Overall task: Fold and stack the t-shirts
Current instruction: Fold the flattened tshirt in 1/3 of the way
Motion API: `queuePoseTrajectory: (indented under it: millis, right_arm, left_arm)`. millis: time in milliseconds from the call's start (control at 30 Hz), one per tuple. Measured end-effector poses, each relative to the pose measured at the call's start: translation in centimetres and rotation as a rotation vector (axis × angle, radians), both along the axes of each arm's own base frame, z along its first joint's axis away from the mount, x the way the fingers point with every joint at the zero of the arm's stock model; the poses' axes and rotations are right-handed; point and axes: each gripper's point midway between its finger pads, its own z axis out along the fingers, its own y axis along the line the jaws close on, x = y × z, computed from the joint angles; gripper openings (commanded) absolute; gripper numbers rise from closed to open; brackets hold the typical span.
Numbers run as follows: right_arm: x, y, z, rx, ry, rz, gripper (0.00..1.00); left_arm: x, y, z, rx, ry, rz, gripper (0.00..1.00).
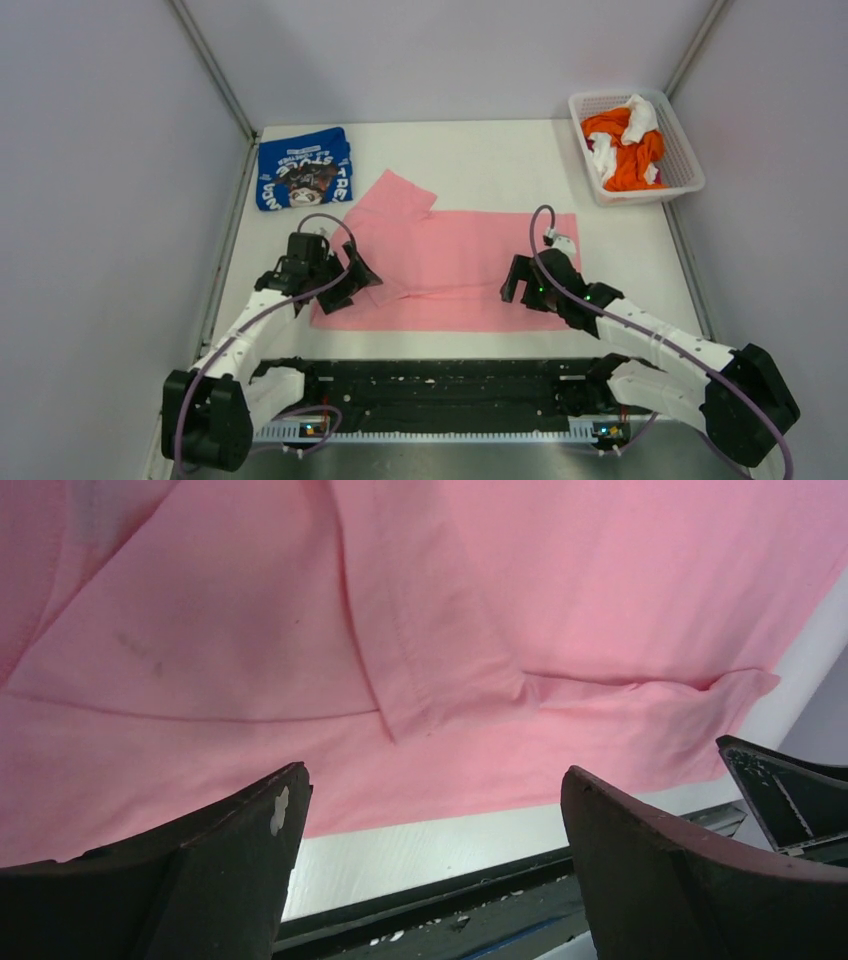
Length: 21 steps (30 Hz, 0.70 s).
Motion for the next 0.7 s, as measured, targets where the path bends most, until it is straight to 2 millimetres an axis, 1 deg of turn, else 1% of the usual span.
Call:
queuePoseTrajectory:
  millis: [100, 300, 400, 533, 700]
  right_arm:
    - [0.5, 0.2, 0.4, -0.011, -0.015, 0.012, 0.96]
    - [0.8, -0.1, 0.2, -0.046, -0.021, 0.022, 0.96]
    - [0.9, -0.3, 0.1, -0.060, -0.024, 0.023, 0.96]
    - [1.3, -0.3, 0.5, -0.068, -0.040, 0.016, 0.97]
    - [1.4, -0.6, 0.5, -0.082, -0.046, 0.007, 0.97]
  left_arm:
    - [1.1, -0.7, 0.2, -0.019, -0.011, -0.017, 0.99]
    - [2.3, -1.4, -1.8, -0.033, 0.042, -0.020, 0.98]
    - [2.7, -1.8, -2.5, -0.040, 0.054, -0.024, 0.97]
    - [3.3, -2.3, -2.9, -0.056, 0.051, -0.030, 0.96]
    - [4.3, -2.9, -2.8, -0.076, 0.042, -0.034, 0.96]
